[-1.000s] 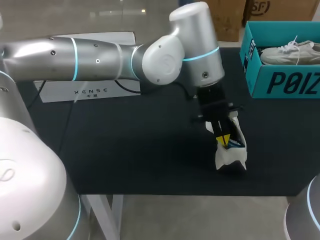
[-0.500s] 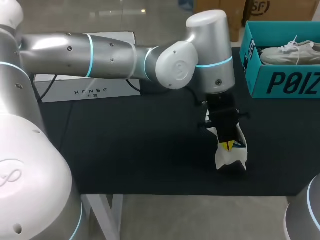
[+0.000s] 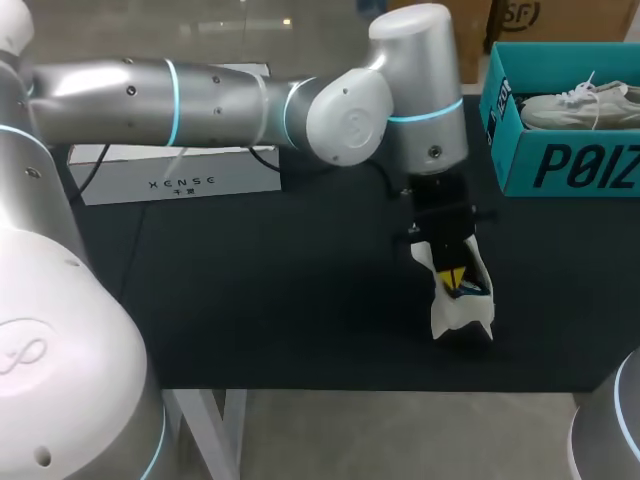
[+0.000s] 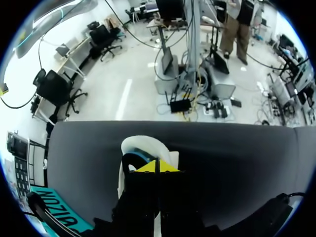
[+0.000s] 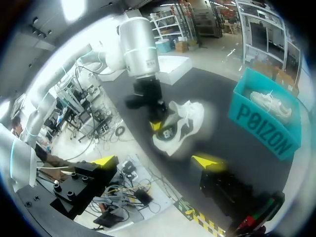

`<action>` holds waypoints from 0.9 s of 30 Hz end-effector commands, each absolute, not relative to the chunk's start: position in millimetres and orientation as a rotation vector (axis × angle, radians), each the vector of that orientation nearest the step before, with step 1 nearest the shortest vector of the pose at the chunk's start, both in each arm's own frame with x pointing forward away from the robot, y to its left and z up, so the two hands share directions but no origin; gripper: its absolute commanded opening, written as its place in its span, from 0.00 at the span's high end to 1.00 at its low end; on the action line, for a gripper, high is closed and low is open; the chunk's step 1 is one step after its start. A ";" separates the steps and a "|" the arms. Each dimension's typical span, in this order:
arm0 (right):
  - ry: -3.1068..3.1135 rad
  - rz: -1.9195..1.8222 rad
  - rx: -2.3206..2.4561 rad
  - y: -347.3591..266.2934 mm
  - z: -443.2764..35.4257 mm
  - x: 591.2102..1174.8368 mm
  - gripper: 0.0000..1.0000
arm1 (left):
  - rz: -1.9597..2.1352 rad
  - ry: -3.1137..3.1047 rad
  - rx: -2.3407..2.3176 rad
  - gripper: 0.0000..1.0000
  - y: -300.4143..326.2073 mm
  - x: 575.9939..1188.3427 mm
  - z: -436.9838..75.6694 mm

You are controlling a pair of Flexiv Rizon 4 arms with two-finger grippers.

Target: Take the shoe out of the shoebox, open the shoe tongue, remove and reinsert the insole, then place the shoe into the shoebox

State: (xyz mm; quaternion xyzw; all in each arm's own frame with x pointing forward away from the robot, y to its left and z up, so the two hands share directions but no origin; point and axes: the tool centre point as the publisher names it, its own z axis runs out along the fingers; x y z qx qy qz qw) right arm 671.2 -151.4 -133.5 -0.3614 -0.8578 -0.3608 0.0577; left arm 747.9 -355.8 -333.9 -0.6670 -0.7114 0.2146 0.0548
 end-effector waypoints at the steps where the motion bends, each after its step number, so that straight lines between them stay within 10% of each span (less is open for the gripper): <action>1: -2.600 -1.089 -1.096 -151.5 -133.8 671.9 0.00 | 0.632 -2.147 -2.033 1.00 -359.0 748.0 -333.6; 27: -2.600 -1.089 -1.096 -151.5 -133.8 671.9 0.00 | 0.583 -2.118 -2.051 1.00 -366.7 754.0 -341.9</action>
